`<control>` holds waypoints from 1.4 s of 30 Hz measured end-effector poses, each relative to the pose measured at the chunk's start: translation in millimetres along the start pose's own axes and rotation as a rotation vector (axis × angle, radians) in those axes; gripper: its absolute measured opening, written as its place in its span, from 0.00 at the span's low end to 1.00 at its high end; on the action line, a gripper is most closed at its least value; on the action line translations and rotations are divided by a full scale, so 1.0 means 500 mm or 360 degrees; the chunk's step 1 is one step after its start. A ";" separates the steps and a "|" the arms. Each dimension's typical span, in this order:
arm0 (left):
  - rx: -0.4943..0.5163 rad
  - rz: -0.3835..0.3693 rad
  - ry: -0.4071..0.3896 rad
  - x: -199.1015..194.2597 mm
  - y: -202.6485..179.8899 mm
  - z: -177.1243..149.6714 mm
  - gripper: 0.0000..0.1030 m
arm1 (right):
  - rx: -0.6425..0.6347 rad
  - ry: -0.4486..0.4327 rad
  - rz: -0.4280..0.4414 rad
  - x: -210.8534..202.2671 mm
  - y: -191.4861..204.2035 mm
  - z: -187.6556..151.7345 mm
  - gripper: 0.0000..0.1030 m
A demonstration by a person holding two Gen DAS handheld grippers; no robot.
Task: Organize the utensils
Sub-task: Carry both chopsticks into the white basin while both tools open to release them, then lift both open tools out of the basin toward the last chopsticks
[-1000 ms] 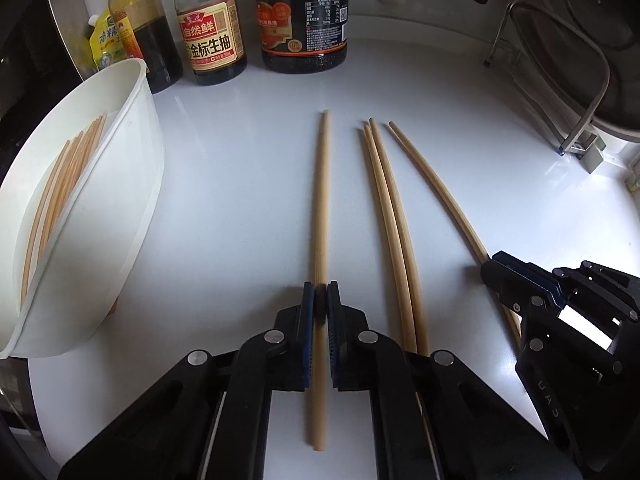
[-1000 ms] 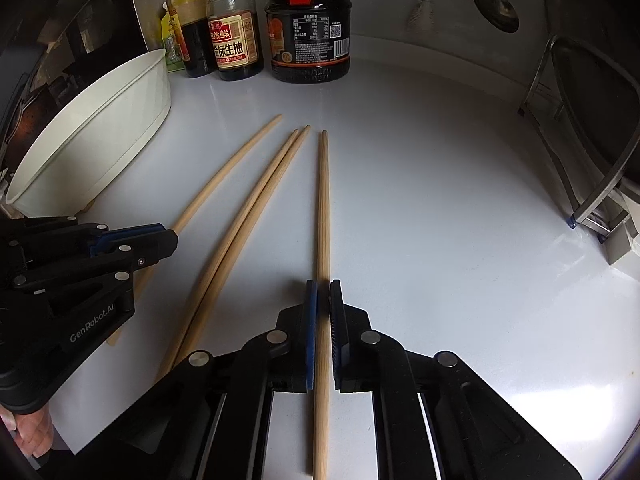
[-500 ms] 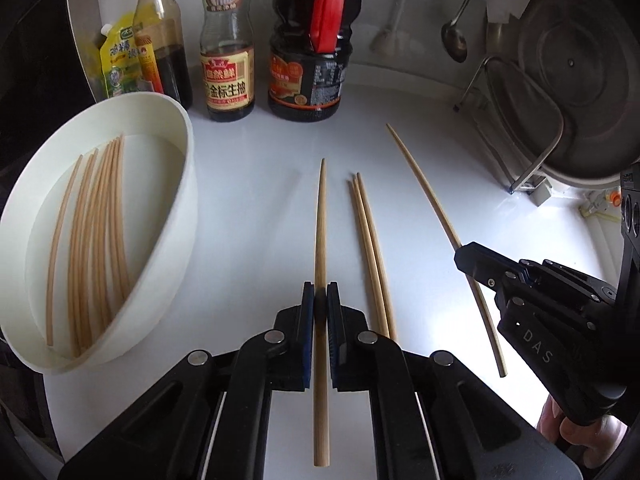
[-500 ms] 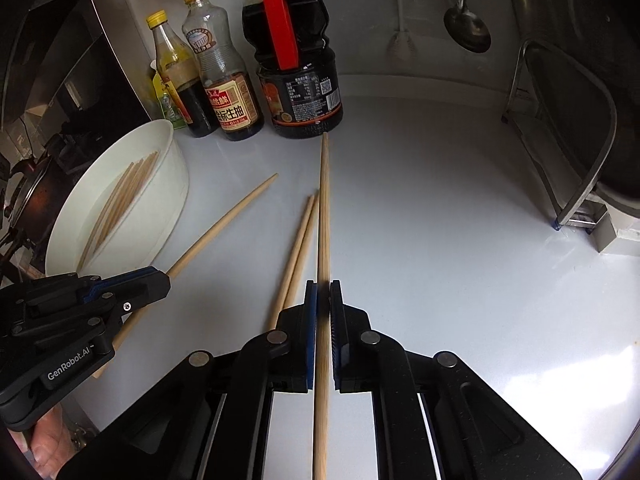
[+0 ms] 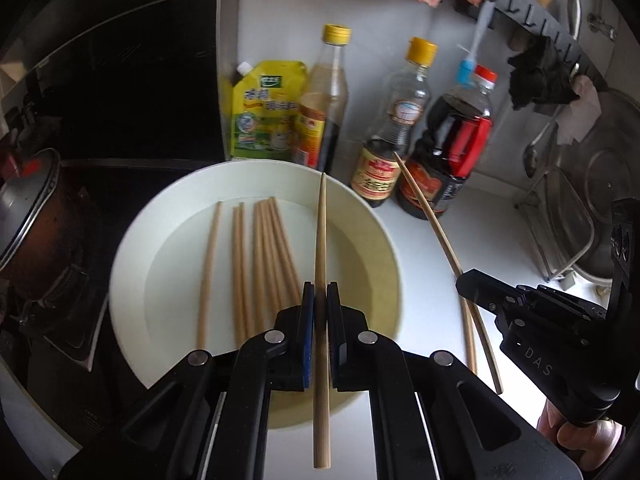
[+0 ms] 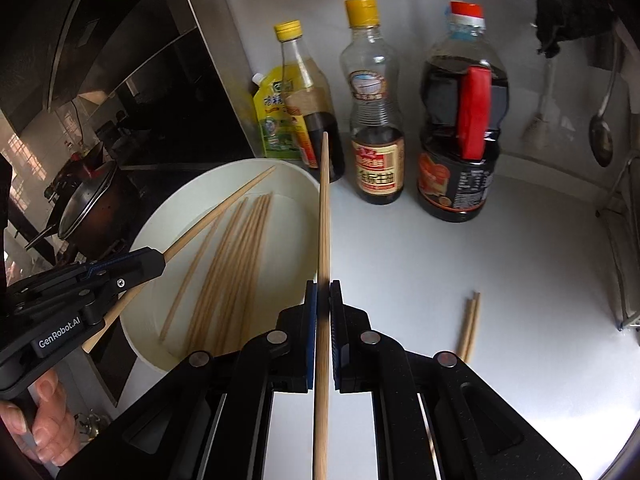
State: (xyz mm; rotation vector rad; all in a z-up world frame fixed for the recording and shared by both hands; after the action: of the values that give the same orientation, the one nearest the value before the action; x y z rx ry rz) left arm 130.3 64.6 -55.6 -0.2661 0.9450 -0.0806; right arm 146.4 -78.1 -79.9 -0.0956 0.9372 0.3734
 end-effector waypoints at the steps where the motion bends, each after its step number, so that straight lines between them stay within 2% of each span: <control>1: -0.0017 0.0025 0.0000 0.005 0.025 0.009 0.07 | -0.0016 0.0021 0.0021 0.016 0.018 0.009 0.06; 5: -0.0072 0.0098 0.0031 0.040 0.108 0.031 0.07 | -0.0069 0.0103 0.0064 0.084 0.077 0.048 0.06; 10: -0.0100 0.0143 0.0089 0.086 0.162 0.038 0.07 | -0.0046 0.0223 0.0099 0.165 0.124 0.072 0.06; 17: -0.0103 0.0154 0.0172 0.134 0.188 0.027 0.07 | -0.0028 0.0336 0.0108 0.234 0.155 0.062 0.06; 26: -0.0112 0.0148 0.0248 0.156 0.203 0.023 0.07 | 0.0073 0.0386 0.0112 0.259 0.144 0.050 0.06; 27: -0.0117 0.0150 0.0250 0.155 0.205 0.024 0.08 | 0.0081 0.0384 0.0118 0.257 0.143 0.051 0.07; 28: -0.0124 0.0152 0.0245 0.152 0.208 0.025 0.08 | 0.0082 0.0376 0.0117 0.254 0.142 0.054 0.12; 29: -0.0131 0.0155 0.0234 0.148 0.211 0.027 0.14 | 0.0076 0.0364 0.0105 0.250 0.140 0.057 0.15; 33: -0.0157 0.0177 0.0179 0.129 0.224 0.038 0.42 | 0.0049 0.0324 0.0072 0.229 0.139 0.063 0.15; 35: -0.0169 0.0181 0.0157 0.120 0.229 0.042 0.49 | 0.0045 0.0314 0.0055 0.219 0.137 0.059 0.17; 36: -0.0173 0.0187 0.0146 0.115 0.230 0.043 0.56 | 0.0046 0.0312 0.0049 0.214 0.136 0.056 0.17; 38: -0.0180 0.0198 0.0119 0.105 0.233 0.044 0.62 | 0.0049 0.0310 0.0046 0.205 0.133 0.050 0.18; 42: -0.0186 0.0214 0.0106 0.091 0.235 0.038 0.65 | 0.0054 0.0292 0.0044 0.184 0.132 0.043 0.21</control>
State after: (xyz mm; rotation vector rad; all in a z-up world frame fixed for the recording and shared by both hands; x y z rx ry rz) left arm 166.9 173.0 -111.4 -0.3085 1.0329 0.0901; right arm 188.8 13.7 -135.5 -0.0871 1.1267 0.3787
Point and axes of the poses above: each gripper's, at about its wrist camera, not at the fingertips, and x roughly the way its jaws point, y to its left, z to its top, the point moved 7 cm from there along x, roughly the way its jaws point, and after that the axes turned 12 degrees about -x, right-handed, at the moved point
